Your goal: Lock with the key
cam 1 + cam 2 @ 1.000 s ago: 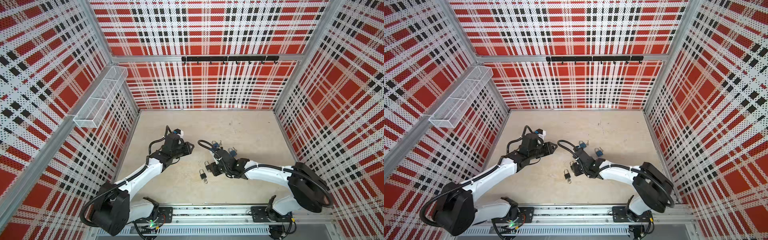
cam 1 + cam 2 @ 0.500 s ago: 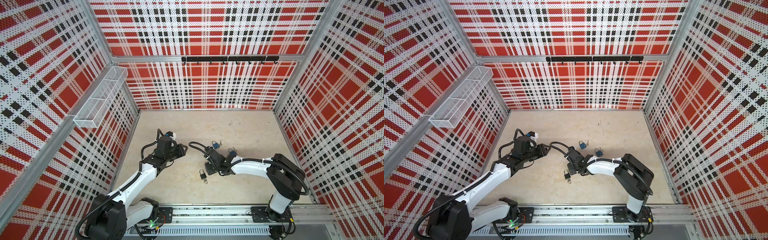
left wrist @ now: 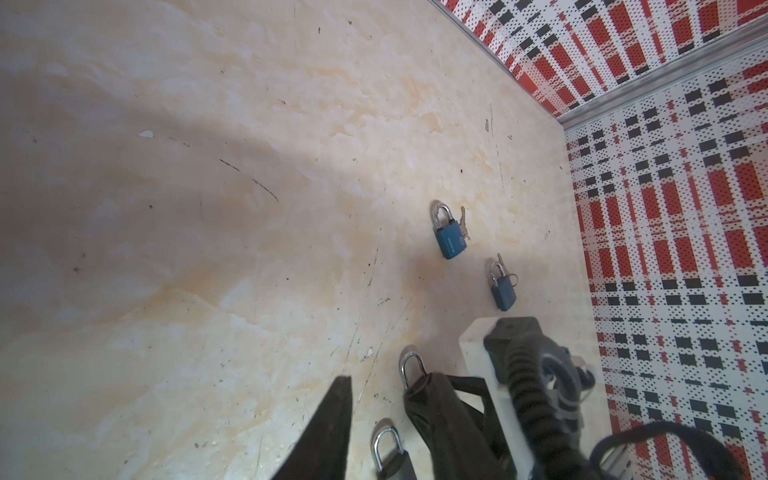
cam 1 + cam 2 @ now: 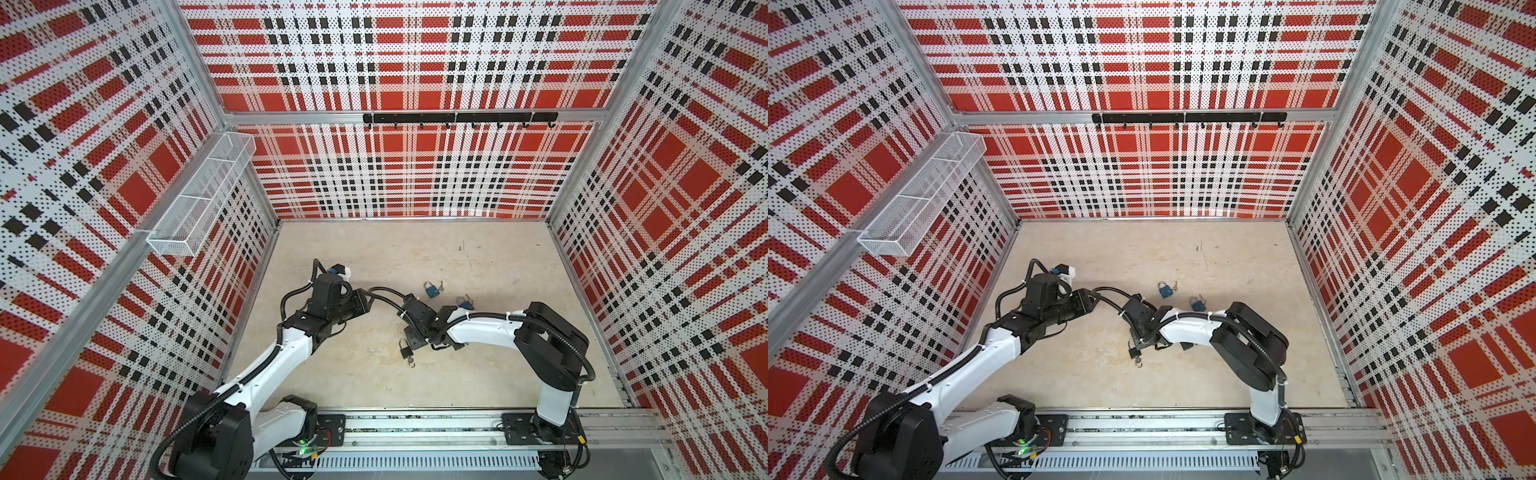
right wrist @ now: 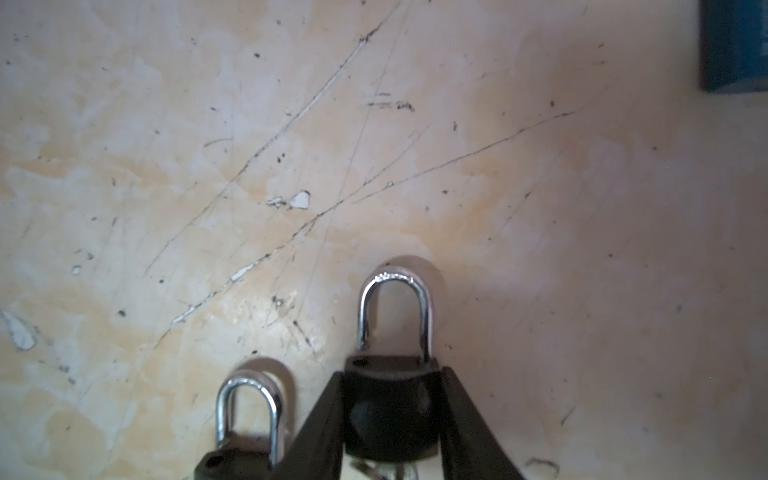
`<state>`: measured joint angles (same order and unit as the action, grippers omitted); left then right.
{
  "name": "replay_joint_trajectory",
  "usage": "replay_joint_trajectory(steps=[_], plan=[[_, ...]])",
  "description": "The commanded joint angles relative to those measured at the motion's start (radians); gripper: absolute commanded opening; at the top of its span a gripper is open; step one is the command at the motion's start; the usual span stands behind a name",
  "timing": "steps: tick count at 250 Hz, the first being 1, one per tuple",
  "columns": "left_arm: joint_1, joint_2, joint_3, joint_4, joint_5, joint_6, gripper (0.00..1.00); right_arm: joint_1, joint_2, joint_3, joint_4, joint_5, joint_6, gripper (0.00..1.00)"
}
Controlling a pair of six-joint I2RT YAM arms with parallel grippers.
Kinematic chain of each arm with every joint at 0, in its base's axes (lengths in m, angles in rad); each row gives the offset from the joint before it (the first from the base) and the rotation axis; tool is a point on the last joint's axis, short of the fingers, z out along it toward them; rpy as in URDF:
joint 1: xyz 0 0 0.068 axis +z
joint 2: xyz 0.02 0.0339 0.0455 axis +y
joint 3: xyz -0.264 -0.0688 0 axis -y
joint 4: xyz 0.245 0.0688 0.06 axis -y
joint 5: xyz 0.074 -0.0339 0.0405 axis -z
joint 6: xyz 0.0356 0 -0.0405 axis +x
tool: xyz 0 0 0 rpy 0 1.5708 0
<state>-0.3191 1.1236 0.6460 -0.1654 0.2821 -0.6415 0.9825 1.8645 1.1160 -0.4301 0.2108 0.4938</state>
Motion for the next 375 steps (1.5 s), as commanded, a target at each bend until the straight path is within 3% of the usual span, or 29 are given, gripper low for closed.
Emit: replay_joint_trajectory(steps=[1,84,201,238,292,375], plan=[[0.009,-0.018,-0.014,0.007,0.007,0.01,0.35,0.008,0.031,0.024,-0.047,0.036,0.019,0.37],[0.009,-0.012,-0.016,-0.001,0.002,0.024,0.35,0.01,0.011,0.003,-0.027,0.043,0.021,0.18],[-0.067,0.026,0.035,-0.015,-0.013,0.058,0.35,0.008,-0.202,-0.023,-0.021,0.099,-0.076,0.14],[-0.095,0.046,0.039,0.027,0.035,0.051,0.35,0.007,-0.284,-0.046,-0.018,0.098,-0.111,0.13],[-0.126,0.081,0.06,0.088,0.14,0.035,0.35,0.0,-0.432,-0.152,0.077,-0.019,-0.156,0.13],[-0.219,0.186,0.087,0.26,0.307,-0.039,0.35,-0.008,-0.526,-0.193,0.073,-0.018,-0.162,0.14]])
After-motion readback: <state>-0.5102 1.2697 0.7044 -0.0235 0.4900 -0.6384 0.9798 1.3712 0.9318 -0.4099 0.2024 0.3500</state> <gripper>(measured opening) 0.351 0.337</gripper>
